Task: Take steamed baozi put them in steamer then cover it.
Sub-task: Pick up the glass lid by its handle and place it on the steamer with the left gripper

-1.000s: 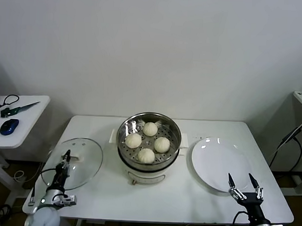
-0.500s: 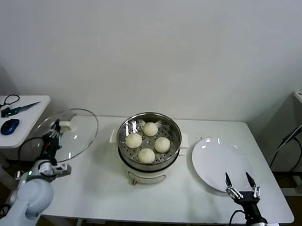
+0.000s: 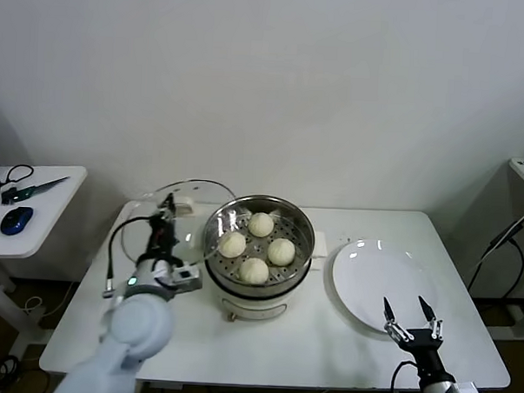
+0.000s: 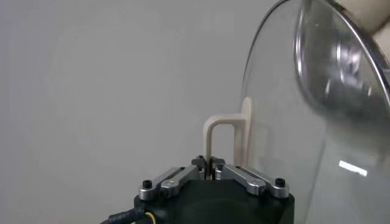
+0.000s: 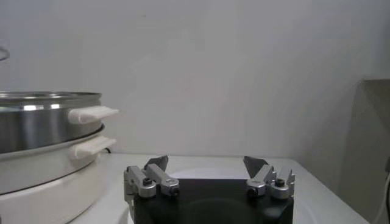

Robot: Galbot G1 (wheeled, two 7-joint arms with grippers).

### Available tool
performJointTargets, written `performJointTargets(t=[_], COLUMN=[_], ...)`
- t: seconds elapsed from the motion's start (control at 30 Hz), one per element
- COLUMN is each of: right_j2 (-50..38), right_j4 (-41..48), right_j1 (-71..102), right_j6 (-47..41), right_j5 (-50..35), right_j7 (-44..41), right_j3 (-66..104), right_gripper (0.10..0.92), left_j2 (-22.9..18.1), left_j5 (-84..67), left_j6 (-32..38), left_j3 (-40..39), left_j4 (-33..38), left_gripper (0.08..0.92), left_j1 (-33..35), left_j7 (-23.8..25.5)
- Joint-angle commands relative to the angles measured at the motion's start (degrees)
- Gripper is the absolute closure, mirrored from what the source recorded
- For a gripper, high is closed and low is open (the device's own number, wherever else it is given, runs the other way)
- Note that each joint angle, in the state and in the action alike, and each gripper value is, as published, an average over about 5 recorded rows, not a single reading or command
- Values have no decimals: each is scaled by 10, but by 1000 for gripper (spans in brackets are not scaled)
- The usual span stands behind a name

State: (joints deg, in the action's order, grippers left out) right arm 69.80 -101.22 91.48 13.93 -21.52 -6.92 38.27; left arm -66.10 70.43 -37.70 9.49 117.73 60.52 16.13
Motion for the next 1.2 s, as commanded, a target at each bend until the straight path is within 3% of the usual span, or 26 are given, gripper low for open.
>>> performJointTargets(t=[0.03, 0.23, 0.37, 0.47, 0.87, 1.2], right_j2=[-2, -8, -11, -10, -7, -5], right_j4=[7, 5, 10, 14, 9, 9], right_j1=[-5, -3, -1, 0, 1, 6], right_j6=[5, 10, 16, 21, 27, 33], right_j5=[1, -10, -16, -18, -20, -22], right_j7=[0, -1, -1, -2, -2, -5], right_j3=[-2, 3, 7, 8, 13, 14], right_gripper=[203, 203, 203, 203, 203, 203], left_j2=[-8, -118, -189, -219, -255, -222], left_j5=[46, 160, 210, 220, 218, 224], left_j6=[-71, -72, -65, -61, -45, -30], left_j3=[-78, -141, -171, -190, -207, -188], left_j4=[51, 7, -33, -67, -162, -188], left_gripper=[864, 864, 864, 864, 864, 864], left_j1=[-40, -71, -75, -74, -78, -62], left_j7=[63, 83, 73, 56, 0, -18])
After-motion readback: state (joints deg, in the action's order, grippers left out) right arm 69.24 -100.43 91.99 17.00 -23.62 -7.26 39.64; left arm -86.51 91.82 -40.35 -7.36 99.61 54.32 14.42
